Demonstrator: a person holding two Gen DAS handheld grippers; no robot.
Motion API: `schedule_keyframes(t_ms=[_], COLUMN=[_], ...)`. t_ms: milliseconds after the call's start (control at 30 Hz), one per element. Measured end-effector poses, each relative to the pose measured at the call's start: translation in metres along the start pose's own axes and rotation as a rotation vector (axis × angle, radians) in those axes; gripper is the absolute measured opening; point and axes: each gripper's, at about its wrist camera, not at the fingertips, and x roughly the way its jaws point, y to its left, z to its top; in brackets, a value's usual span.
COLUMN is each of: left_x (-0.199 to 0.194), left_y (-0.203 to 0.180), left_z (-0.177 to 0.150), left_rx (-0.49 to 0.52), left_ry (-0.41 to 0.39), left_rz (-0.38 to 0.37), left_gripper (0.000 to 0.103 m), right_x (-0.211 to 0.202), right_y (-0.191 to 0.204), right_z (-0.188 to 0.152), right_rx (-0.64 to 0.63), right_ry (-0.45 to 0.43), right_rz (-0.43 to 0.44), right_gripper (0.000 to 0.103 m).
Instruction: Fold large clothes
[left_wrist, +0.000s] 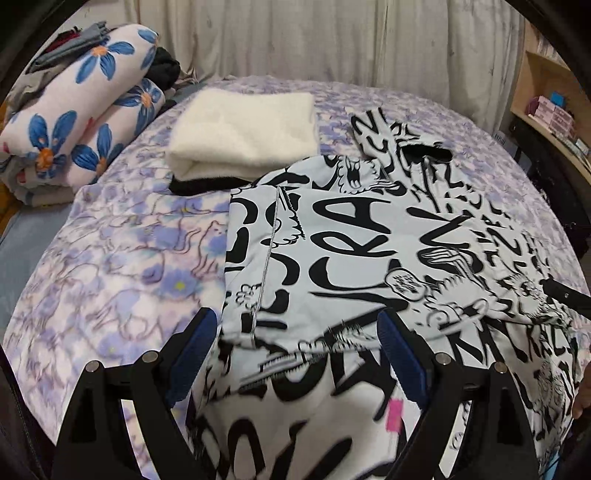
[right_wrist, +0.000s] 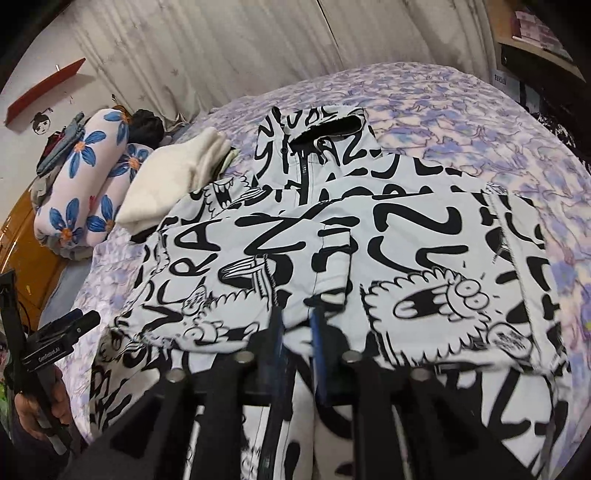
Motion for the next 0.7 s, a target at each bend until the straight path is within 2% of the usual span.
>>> schedule_keyframes(t_ms=[67,367,567,700], left_x=[-0.011,-0.065,-0.09,-0.103], left_y=[-0.001,0.005,0.026,0.042], left_z=[-0.006,-0.031,-0.046,-0.056], left_rx=[0.006,0.029,0.019,0.026], left_ry=[-0.013,-0.065,-0.071,-0.072], left_rz=[-0.001,0.017,0.037,0.06], left_gripper=[0.087,0.088,0.091,0.091], right_x=[-0.011,-0.057,-0.084,-0.097], right_y=[0.002,0.014,0.012,0.008], right_z=[-0.005,-0.028,-0.044,-0.055], right_rx=[0.0,-0.012,-0.023,-0.02], right_ry=[-0.01,-0.054,-0.071,-0.067], right_rz=[0.004,0.024,0.009,-0.001], right_gripper=[0.028,0.03,0.037,0.038])
